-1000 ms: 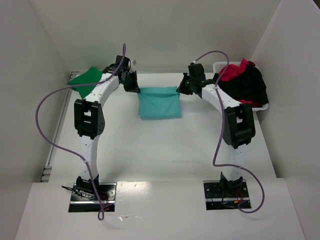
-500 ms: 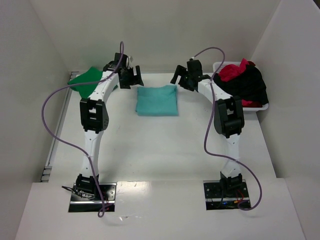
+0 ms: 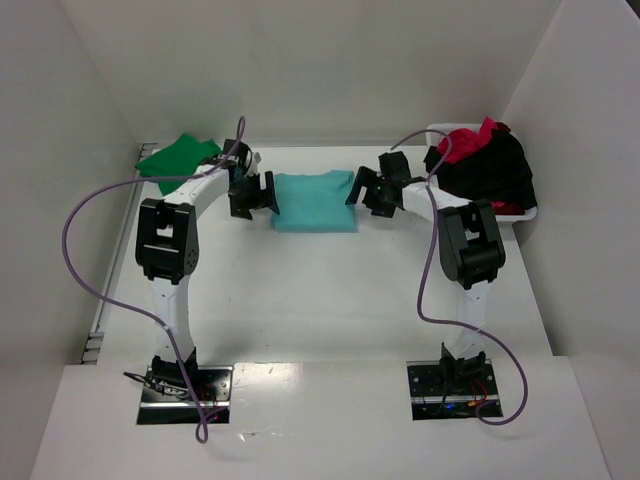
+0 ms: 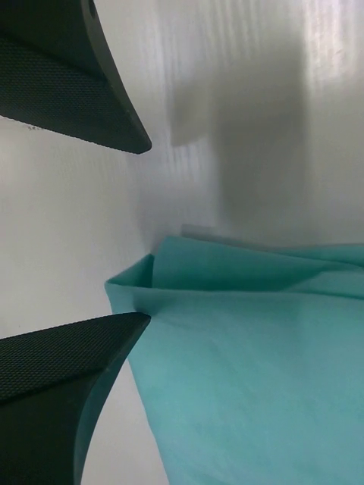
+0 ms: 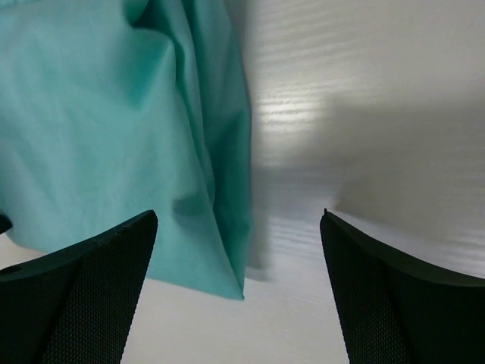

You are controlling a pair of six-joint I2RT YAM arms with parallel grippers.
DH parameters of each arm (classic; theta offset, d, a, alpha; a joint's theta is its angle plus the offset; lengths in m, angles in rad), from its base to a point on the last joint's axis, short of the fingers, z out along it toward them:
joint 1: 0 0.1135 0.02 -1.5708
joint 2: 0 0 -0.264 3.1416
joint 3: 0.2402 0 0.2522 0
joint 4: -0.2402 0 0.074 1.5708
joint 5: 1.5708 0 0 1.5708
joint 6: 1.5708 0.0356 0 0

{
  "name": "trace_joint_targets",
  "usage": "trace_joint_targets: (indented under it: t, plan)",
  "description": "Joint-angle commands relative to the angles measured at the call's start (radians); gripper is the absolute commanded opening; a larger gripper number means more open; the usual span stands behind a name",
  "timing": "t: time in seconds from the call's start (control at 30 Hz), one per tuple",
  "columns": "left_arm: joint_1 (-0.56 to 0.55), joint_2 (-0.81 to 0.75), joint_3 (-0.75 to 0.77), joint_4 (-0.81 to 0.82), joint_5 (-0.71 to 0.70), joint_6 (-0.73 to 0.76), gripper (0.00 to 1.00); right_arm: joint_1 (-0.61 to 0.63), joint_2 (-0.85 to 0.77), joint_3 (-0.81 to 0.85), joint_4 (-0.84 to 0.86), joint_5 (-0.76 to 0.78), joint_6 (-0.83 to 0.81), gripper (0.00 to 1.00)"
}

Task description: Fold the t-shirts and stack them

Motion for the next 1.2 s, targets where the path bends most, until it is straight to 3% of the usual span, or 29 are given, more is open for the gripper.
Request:
trace_joint_targets:
  t: [0.0, 0.13, 0.4, 0.53, 0.67, 0.77, 0.97, 1.17]
  plan:
    - [-0.013, -0.061, -0.075, 0.091, 0.033, -0.001, 0.92, 0.037, -0.039, -0.042, 0.013, -0.025, -0.013, 0.92]
    - [-0.024, -0.07, -0.128, 0.119, 0.05, -0.001, 0.86, 0.062, -0.022, -0.051, 0.013, -0.025, -0.011, 0.76]
    - [-0.024, -0.081, -0.171, 0.195, 0.079, -0.019, 0.77, 0.092, -0.033, -0.062, 0.033, -0.016, 0.017, 0.63]
    - [-0.024, -0.058, -0.171, 0.204, 0.118, -0.019, 0.6, 0.103, -0.042, -0.084, 0.043, -0.007, 0.045, 0.44]
    - [-0.033, -0.058, -0.172, 0.215, 0.137, -0.028, 0.42, 0.12, -0.052, -0.105, 0.043, -0.005, 0.055, 0.32]
    - [-0.033, -0.059, -0.192, 0.214, 0.137, -0.028, 0.22, 0.12, -0.062, -0.128, 0.043, 0.003, 0.065, 0.2]
    - [-0.033, -0.126, -0.286, 0.195, 0.146, -0.028, 0.0, 0.12, -0.1, -0.179, 0.053, 0.016, 0.075, 0.16]
    - [-0.033, -0.216, -0.394, 0.169, 0.119, -0.028, 0.0, 0.12, -0.195, -0.26, 0.044, 0.024, 0.084, 0.1]
